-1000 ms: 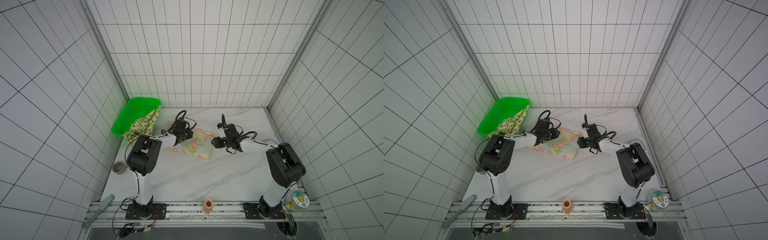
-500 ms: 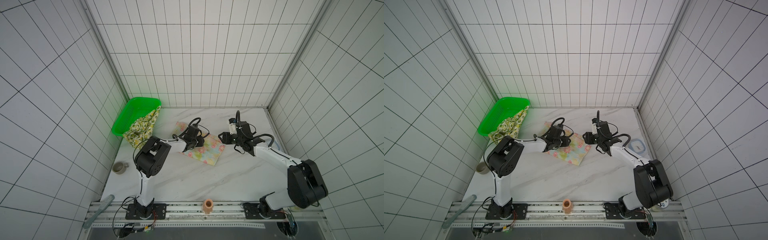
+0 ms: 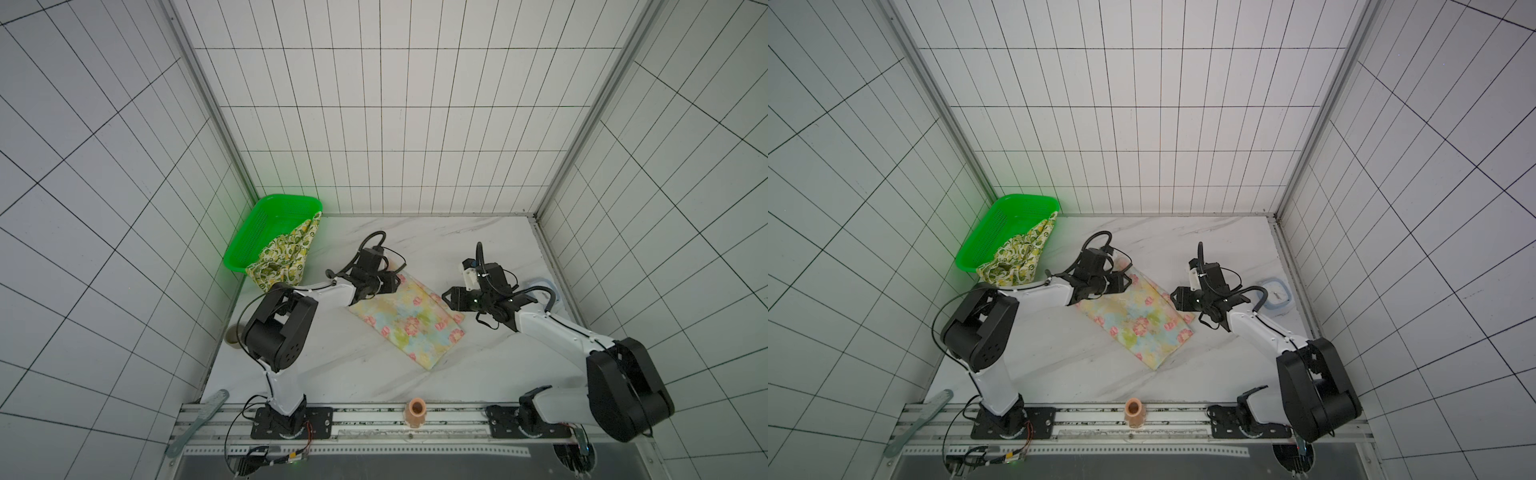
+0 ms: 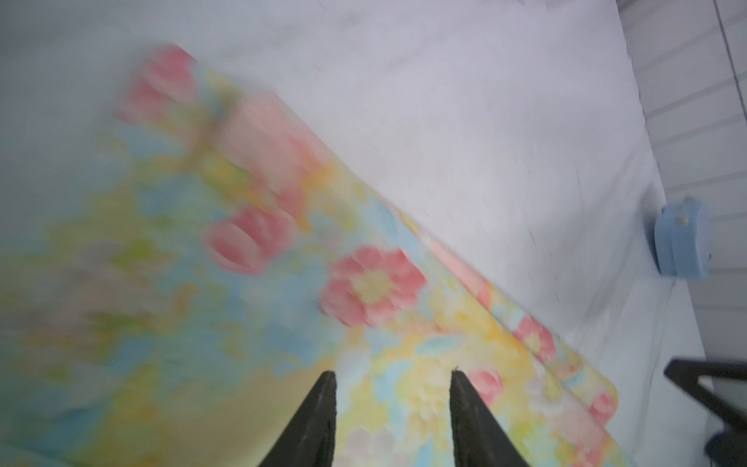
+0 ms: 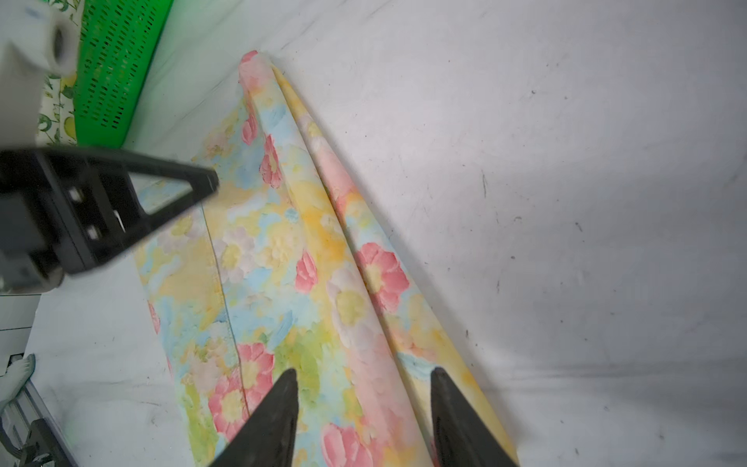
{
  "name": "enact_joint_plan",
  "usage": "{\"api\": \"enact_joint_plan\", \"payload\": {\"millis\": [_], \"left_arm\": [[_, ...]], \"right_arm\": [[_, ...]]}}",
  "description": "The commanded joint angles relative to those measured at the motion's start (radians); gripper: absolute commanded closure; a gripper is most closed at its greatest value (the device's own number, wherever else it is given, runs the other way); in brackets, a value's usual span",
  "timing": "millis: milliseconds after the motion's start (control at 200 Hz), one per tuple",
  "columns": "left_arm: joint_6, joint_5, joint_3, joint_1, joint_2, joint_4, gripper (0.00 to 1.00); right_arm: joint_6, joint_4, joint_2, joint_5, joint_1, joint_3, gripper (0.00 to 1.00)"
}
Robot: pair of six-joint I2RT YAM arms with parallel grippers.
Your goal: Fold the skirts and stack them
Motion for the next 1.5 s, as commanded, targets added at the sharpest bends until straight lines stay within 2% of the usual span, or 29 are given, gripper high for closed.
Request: {"api": "enact_joint_plan", "payload": {"millis": [0, 210, 460, 595, 785, 919, 1084, 1154, 1229, 1354, 1494], "left_arm": [[0.020, 0.043, 0.111, 0.061, 0.060, -0.053, 0.51], [0.100, 0.047, 0.304, 0.081, 0.226, -0.163, 0.50], [0.116, 0.029, 0.394, 0.069, 0.312, -0.181, 0.50], [0.137, -0.019, 0.427, 0.055, 0.325, -0.194, 0.50], [0.146, -0.023, 0.448, 0.052, 0.347, -0.195, 0.52], [0.150, -0.020, 0.469, 0.049, 0.370, -0.198, 0.61], [0.154, -0.025, 0.491, 0.047, 0.389, -0.207, 0.82], [0.156, -0.026, 0.493, 0.047, 0.391, -0.208, 0.87], [0.156, -0.029, 0.495, 0.047, 0.391, -0.212, 0.84], [0.160, -0.045, 0.491, 0.048, 0.384, -0.219, 0.61], [0.164, -0.045, 0.484, 0.049, 0.377, -0.220, 0.60]], "right_arm": [[-0.015, -0.063, 0.001, 0.027, 0.006, -0.043, 0.45], [-0.016, -0.077, 0.005, 0.024, 0.013, -0.059, 0.44], [-0.017, -0.058, 0.039, 0.011, 0.013, -0.058, 0.45], [-0.022, -0.059, 0.047, 0.015, 0.014, -0.064, 0.45], [-0.019, -0.063, 0.046, 0.016, 0.020, -0.081, 0.46], [-0.012, -0.068, 0.041, 0.017, 0.025, -0.089, 0.46], [-0.011, -0.094, 0.025, 0.032, 0.033, -0.097, 0.46], [-0.009, -0.117, 0.017, 0.048, 0.037, -0.098, 0.46], [-0.009, -0.133, 0.007, 0.057, 0.041, -0.104, 0.46], [-0.003, -0.149, -0.013, 0.059, 0.040, -0.114, 0.46], [0.000, -0.170, -0.044, 0.067, 0.041, -0.120, 0.46]]}}
